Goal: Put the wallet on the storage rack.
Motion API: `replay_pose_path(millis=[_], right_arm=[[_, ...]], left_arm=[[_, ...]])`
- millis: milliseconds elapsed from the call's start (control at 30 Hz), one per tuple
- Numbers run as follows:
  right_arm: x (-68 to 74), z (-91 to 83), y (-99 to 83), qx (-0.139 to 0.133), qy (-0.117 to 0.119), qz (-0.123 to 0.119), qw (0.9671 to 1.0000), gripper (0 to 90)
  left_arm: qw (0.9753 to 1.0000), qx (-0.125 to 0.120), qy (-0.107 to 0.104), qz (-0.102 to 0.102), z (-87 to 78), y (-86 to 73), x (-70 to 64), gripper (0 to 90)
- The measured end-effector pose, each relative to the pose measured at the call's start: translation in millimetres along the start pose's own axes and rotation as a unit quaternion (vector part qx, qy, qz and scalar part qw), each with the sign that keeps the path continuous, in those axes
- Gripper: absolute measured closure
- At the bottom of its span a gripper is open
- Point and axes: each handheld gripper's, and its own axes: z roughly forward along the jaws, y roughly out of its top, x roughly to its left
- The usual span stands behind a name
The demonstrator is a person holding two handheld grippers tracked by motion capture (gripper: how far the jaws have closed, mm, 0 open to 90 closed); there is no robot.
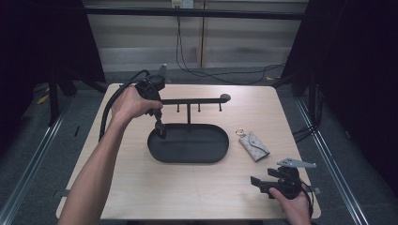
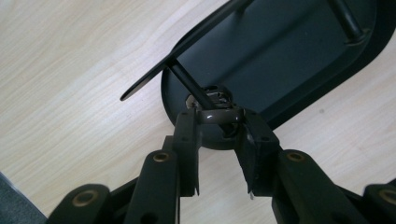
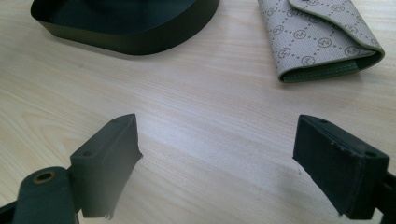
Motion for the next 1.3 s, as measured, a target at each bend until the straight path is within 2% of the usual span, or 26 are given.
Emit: replay_pose_path(millis=[100,200,233,300,333,433,567,600,633,800,833,867,900,933,967,1067,1133,1167,1200,1233,1300], right_arm=[[0.0,0.2,0.0,0.000,0.000,0.001,1.0000,14.2],[-0.2,-0.1,0.0,0.000,-0.001,0.001,1.0000,14.2],[-0.5,0.6,0.2,0.001,-0.001,0.000,1.0000,14.2],[-0.5,1.3,0.5,0.004,0.000,0.000,1.0000,14.2],[-0.4,1.7,0.7,0.004,0.000,0.000,1.0000,14.2],[-0.6,1.8,0.8,0.003,0.000,-0.001,1.0000,14.2],[-0.7,1.5,0.7,0.002,-0.002,-0.001,1.0000,14.2],[-0.8,1.6,0.8,0.002,-0.002,0.000,1.0000,14.2],[-0.9,1.6,0.8,0.002,-0.002,0.000,1.0000,14.2],[-1.1,1.5,0.8,0.003,-0.003,0.000,1.0000,14.2],[-1.3,1.7,0.9,0.002,-0.003,-0.001,1.0000,14.2],[-1.3,1.6,0.9,0.003,-0.004,0.000,1.0000,14.2],[-1.3,1.6,1.0,0.003,-0.004,0.000,1.0000,14.2],[-1.3,1.6,1.0,0.003,-0.004,0.000,1.0000,14.2],[-1.5,1.5,0.9,0.002,-0.004,-0.001,1.0000,14.2],[-1.7,1.7,1.1,0.003,-0.006,0.001,1.0000,14.3],[-1.7,1.6,1.0,0.001,-0.005,-0.001,1.0000,14.3],[-1.7,1.6,1.0,0.001,-0.005,-0.001,1.0000,14.3],[-1.6,1.7,1.0,0.002,-0.006,-0.001,1.0000,14.3],[-1.6,1.7,1.1,0.002,-0.007,0.001,1.0000,14.3],[-1.8,1.9,1.2,0.003,-0.008,0.003,1.0000,14.3]], left_arm=[[1.0000,-0.003,0.002,-0.003,0.6,-0.2,0.3,69.7],[0.9998,-0.009,0.010,-0.012,2.9,-2.3,4.0,57.0],[0.9999,-0.013,0.001,-0.011,3.7,-3.3,5.5,53.9],[0.9997,-0.016,0.001,-0.017,4.3,-4.8,6.6,47.4],[0.9996,-0.019,0.004,-0.019,4.6,-6.2,8.2,47.4],[0.9982,-0.045,-0.019,-0.034,3.8,-13.7,16.1,36.1],[0.9977,-0.055,-0.022,-0.032,2.3,-19.8,19.5,32.5],[0.9967,-0.068,-0.033,-0.029,0.7,-24.3,21.0,29.4],[0.9967,-0.068,-0.033,-0.029,0.7,-24.3,21.0,29.1],[0.9936,-0.099,-0.045,-0.031,-2.4,-37.1,26.4,23.9],[0.9933,-0.105,-0.043,-0.023,-3.2,-39.6,26.4,23.5],[0.9923,-0.114,-0.045,-0.020,-3.3,-42.3,25.6,23.6],[0.9923,-0.114,-0.045,-0.020,-3.3,-42.3,25.6,25.0],[0.9910,-0.124,-0.047,-0.018,-3.7,-45.3,25.0,25.0],[0.9888,-0.139,-0.051,-0.014,-3.6,-51.4,24.8,24.4],[0.9876,-0.148,-0.052,-0.007,-0.4,-60.4,24.5,21.9],[0.9857,-0.159,-0.055,-0.007,1.4,-66.1,24.7,17.2],[0.9857,-0.159,-0.055,-0.007,1.4,-66.1,24.7,16.4],[0.9844,-0.168,-0.053,-0.007,1.9,-69.1,24.9,16.4],[0.9821,-0.178,-0.061,-0.003,4.0,-74.4,25.3,16.7],[0.9812,-0.182,-0.064,0.000,5.5,-77.0,24.8,16.7]])
